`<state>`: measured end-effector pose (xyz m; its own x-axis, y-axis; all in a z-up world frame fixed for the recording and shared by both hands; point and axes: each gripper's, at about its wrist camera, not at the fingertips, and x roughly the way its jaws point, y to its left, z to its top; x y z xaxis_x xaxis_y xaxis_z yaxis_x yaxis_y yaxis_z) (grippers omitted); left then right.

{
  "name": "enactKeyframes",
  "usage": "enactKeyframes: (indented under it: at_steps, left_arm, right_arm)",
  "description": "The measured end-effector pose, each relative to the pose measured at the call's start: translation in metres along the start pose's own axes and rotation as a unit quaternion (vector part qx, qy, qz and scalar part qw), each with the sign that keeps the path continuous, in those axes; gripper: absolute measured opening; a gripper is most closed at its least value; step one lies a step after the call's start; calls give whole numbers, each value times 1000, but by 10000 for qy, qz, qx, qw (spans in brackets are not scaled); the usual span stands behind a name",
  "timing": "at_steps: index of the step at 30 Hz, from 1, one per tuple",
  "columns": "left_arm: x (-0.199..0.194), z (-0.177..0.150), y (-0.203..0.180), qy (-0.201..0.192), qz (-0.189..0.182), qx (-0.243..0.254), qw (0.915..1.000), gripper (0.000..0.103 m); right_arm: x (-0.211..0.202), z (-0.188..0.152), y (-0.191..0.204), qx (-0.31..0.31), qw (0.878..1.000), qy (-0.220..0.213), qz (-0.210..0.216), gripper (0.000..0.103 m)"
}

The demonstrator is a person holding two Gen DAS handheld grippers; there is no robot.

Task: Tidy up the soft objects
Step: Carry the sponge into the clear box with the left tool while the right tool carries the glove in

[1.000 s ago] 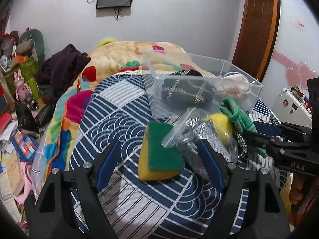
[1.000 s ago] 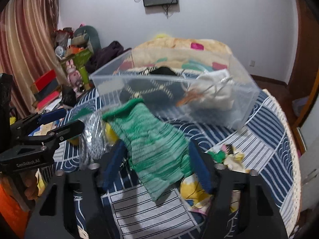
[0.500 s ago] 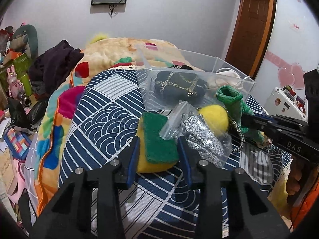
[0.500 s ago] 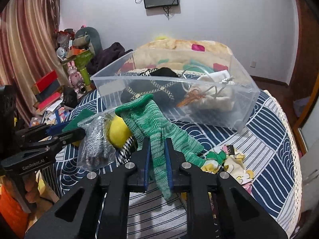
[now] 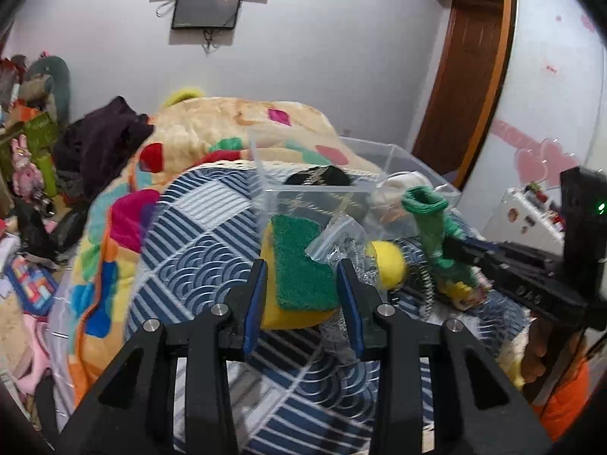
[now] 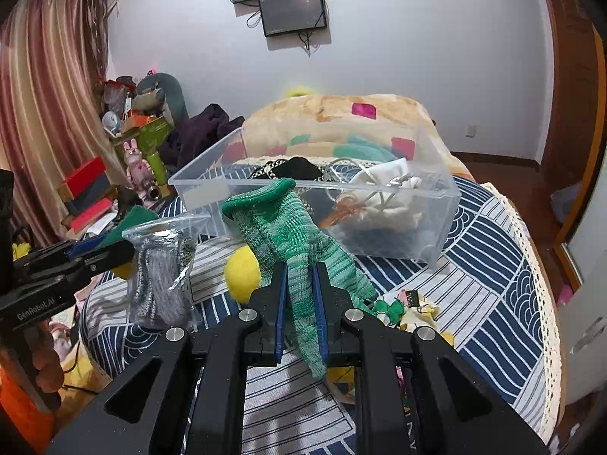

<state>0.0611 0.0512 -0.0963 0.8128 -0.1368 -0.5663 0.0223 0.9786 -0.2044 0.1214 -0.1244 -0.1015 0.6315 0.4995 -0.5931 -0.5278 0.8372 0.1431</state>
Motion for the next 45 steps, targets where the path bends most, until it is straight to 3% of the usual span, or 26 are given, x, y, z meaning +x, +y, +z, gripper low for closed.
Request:
enactKeyframes:
  at_steps: [2,9,15,21,22,25,30,39,45]
  left_arm:
    - [5,1,-6,30,-53,53,10000,37]
    - [38,-11,-17,466,460,350,9972,38]
    - [30,-18,1,530,302,71,9981,49]
    - [24,-26,5,511,443,173,9976,50]
    - [25,-28,5,535,440,178,9974,50]
    - [32,-31,6,621,333,125,9974,36]
    - [19,-25,0,340,493,255,9979,34]
    - [-17,14,-12,-378,400,357,9978,33]
    - [-12,43,-16,-646,301,353,9968,33]
  right_arm:
    - [-2,0,-1,-2,10000,-27,-10,12]
    - [-2,-1,0,16,10000,-37,-8,12]
    - [-1,-1,-1,25,10000,-2,-1,12]
    - [-2,-1,-2,60,10000,-3,-7,12]
    - [-2,0,-2,58,10000,-5,-13,12]
    - [-3,0,-1,51,10000,-18,-25,12]
    - [-7,2,-5,77,9999,-97,-51,12]
    - [-32,24,-6,45,9984,-547,-97,12]
    - [-29,36,0,-129,9981,-608,-39,12]
